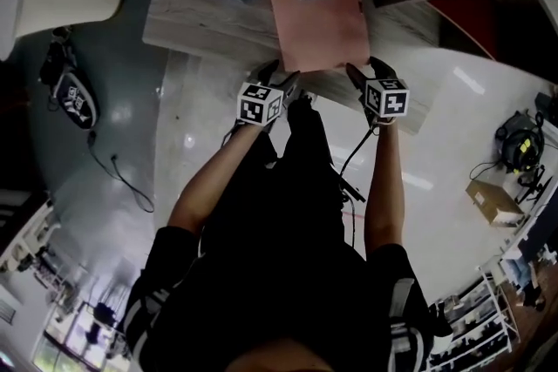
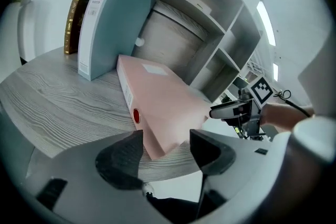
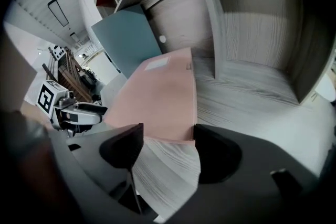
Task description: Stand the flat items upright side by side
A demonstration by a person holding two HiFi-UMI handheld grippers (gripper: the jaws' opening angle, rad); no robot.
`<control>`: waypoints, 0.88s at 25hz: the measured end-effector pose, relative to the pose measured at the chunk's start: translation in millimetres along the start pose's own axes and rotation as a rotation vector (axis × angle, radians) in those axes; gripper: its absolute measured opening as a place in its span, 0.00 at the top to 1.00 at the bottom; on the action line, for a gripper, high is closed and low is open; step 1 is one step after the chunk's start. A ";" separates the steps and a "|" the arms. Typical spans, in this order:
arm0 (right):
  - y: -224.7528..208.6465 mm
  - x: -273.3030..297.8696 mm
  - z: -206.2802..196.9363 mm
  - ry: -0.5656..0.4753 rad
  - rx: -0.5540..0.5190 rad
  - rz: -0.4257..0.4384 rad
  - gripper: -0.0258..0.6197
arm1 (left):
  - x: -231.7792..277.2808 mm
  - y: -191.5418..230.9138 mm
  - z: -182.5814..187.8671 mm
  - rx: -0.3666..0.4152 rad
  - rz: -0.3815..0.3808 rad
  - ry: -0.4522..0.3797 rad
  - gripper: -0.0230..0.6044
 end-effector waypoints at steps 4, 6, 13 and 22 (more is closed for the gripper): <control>23.6 4.0 -9.9 0.004 0.015 0.001 0.46 | -1.7 14.2 1.6 0.018 -0.020 0.022 0.53; 31.6 4.4 -12.2 0.000 0.023 -0.006 0.46 | -4.3 20.6 5.3 0.028 -0.020 0.031 0.53; 53.4 3.7 -24.4 -0.011 0.070 -0.048 0.46 | -11.6 29.8 5.9 0.090 -0.048 0.069 0.53; 106.5 -1.8 -58.0 -0.030 0.150 -0.094 0.46 | -48.0 45.5 -23.9 0.142 -0.123 0.132 0.53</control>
Point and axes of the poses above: the fingertips, and each gripper's own axes: x forward along the fingers, y to its left, z out of its top, the point moved 4 cm from there along -x, backward along the fingers, and after that the axes turned 3 degrees about y, right-handed, at the moved point
